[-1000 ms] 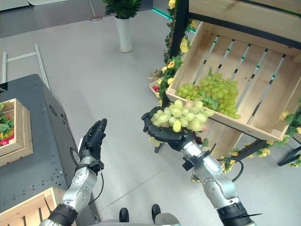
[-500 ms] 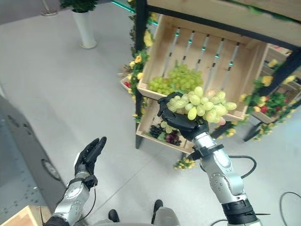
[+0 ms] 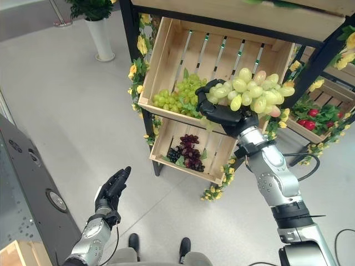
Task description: Pick up the fruits from the basket on one side to the basket on the other side
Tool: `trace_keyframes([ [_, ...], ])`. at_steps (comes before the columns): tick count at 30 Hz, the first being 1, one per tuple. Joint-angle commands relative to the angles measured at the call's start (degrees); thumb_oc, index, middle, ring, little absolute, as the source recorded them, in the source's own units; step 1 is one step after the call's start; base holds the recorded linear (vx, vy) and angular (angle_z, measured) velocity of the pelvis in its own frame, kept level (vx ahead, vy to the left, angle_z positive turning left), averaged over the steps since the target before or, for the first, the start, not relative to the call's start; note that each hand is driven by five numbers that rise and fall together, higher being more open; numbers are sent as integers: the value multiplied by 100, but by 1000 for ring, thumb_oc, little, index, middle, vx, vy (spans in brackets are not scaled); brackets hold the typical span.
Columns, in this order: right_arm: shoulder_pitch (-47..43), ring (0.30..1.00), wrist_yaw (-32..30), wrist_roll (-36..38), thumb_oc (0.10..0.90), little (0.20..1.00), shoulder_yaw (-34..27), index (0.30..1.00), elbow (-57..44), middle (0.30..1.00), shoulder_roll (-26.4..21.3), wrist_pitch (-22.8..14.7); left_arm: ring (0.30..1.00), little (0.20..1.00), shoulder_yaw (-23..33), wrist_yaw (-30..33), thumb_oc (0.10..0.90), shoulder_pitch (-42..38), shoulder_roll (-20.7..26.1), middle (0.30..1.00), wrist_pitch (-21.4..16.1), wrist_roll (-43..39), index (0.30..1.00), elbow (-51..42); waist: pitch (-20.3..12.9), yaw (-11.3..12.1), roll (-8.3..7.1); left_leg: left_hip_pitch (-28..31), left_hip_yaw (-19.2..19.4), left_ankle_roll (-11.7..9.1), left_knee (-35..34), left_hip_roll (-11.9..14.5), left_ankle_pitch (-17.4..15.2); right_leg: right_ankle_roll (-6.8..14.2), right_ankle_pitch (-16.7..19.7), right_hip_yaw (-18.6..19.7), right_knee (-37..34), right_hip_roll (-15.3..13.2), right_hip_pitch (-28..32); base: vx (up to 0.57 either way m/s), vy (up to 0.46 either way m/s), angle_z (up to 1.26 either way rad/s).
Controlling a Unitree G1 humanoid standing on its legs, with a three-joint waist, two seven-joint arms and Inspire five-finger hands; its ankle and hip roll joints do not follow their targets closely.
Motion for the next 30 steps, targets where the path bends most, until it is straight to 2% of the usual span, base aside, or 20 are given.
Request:
trace_keyframes([
  [1,-1276,300,-31,831,400,300,-306,300,359,300,-234,-258,900,900,-163,-66,800,-651,455,900,-615,43,900,-385,-450,70,-360,241,145,81,80,-354,-799,160,-507,-206,42,-213,327,61,72,-6],
  [5,-1645,300,-27,1294,400,300,-172,300,888,300,-281,112,900,900,-232,-213,800,-674,503,900,-576,-82,900,-295,-576,108,-302,379,114,121,2,-402,-880,178,-538,-188,42,-224,362,76,69,0],
  [9,-2068,300,-63,1438,400,300,77,300,1499,300,-244,513,900,900,-360,-295,800,-583,463,900,-580,-221,900,-205,-685,214,-284,447,85,148,1,-419,-971,191,-589,-242,42,-257,429,72,59,4],
  [17,-2746,300,-156,1976,400,300,414,300,2467,300,-137,793,900,900,-545,-349,800,-471,482,900,-620,-201,900,-279,-710,479,-334,528,-12,165,1,-406,-1033,196,-626,-392,42,-295,553,25,4,3],
  [21,-3132,300,-453,1845,400,300,570,300,2951,300,-169,838,900,900,-600,-378,800,-421,493,900,-642,-219,900,-298,-737,585,-341,546,-73,158,1,-409,-1032,183,-635,-456,42,-301,600,19,4,8],
  [25,-3445,300,-745,2066,400,300,599,300,3588,300,-156,807,900,900,-653,-350,800,-401,507,900,-669,-262,900,-312,-747,690,-339,557,-133,154,1,-417,-1027,166,-644,-537,42,-305,651,5,4,12],
  [30,-3630,300,-1426,2742,400,300,408,300,4152,300,-135,580,900,900,-691,-341,800,-390,515,900,-734,-319,900,-208,-757,749,-318,583,-169,152,1,-417,-1035,156,-646,-581,42,-300,692,-5,6,8],
])
